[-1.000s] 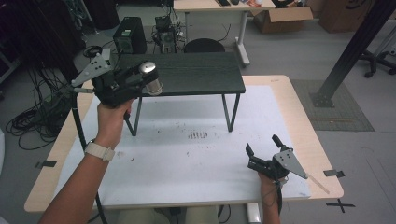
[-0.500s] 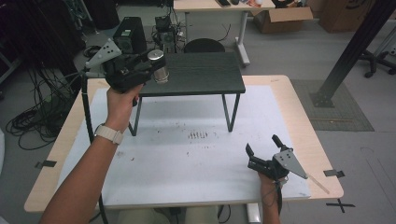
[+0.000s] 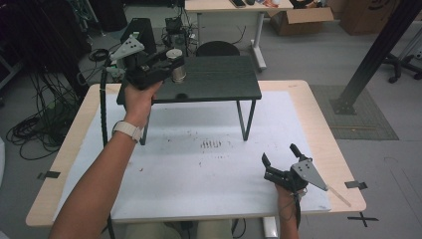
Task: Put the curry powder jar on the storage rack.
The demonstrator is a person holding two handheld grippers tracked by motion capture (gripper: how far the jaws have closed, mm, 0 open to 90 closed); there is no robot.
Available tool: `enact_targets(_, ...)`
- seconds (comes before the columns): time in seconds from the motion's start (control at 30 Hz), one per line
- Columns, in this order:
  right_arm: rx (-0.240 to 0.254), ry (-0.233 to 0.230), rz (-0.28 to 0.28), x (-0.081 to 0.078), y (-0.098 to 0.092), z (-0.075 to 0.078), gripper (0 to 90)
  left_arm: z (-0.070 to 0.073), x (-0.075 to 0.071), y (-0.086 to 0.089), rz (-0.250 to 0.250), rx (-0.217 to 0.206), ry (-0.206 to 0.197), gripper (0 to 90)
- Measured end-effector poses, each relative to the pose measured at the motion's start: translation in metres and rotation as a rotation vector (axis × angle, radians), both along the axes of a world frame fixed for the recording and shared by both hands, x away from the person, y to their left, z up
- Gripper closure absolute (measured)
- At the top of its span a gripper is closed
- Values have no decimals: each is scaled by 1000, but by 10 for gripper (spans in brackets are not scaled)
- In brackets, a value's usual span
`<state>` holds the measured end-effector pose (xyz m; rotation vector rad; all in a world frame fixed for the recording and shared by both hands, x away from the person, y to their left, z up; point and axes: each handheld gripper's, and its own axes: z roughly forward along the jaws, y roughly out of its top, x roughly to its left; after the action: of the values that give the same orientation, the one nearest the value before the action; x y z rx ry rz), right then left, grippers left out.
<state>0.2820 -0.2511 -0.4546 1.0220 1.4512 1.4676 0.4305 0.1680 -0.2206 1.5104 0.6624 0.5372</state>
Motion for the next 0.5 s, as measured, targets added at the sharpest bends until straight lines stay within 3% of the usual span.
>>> enact_targets(0.27, 1, -1, 0, 0, 0, 0, 0, -2, 12, -13, 27, 38, 29, 492)
enact_targets(0.37, 0, -3, -1, 0, 0, 0, 0, -6, 17, -17, 43, 84, 56, 492)
enact_targets(0.5, 1, -3, 0, 0, 0, 0, 0, -7, 20, -20, 47, 106, 69, 492)
